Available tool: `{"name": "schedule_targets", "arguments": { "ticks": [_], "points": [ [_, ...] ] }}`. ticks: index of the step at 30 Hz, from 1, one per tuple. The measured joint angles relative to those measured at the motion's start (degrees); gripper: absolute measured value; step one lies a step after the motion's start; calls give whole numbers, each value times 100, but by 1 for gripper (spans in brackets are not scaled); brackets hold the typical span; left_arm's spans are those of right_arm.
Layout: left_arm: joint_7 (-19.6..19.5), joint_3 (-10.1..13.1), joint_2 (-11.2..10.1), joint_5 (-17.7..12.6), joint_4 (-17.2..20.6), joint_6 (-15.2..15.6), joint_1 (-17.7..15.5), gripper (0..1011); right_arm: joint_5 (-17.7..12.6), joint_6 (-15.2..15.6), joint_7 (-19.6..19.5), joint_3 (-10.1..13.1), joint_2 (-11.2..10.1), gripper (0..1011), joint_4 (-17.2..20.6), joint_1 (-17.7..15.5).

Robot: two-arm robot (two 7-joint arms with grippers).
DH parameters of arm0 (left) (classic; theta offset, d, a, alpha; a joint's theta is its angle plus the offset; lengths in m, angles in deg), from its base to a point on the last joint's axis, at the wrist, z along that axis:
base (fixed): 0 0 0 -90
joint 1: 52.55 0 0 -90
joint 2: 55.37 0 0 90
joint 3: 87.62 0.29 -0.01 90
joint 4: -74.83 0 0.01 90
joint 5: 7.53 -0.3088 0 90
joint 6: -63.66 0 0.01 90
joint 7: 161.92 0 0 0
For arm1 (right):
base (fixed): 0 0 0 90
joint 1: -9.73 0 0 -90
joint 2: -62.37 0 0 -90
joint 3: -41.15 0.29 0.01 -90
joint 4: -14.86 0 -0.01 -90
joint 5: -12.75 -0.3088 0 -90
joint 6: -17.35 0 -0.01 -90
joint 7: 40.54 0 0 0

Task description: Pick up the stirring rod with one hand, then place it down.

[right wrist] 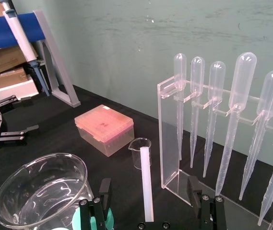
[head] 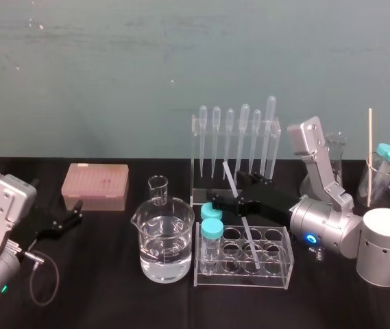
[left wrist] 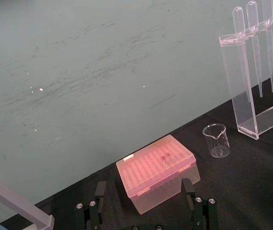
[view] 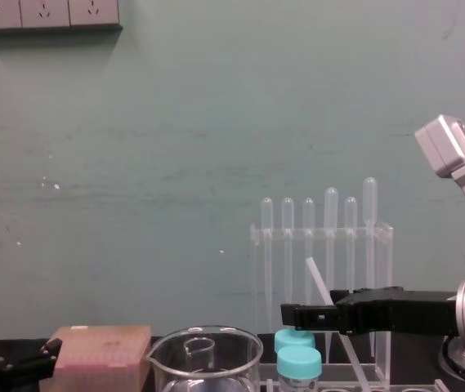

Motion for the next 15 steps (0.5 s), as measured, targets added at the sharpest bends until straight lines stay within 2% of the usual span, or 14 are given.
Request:
{"name": "schedule_targets", "arguments": {
  "ticks": [8,15],
  "points": [
    [0,0,0,0,0,0,0,1000,-7,-2,0,4,-9,984,16,-7],
    [0,0,0,0,0,0,0,1000,-18,-5,3,7,-12,824,25,-11]
  ]
}}
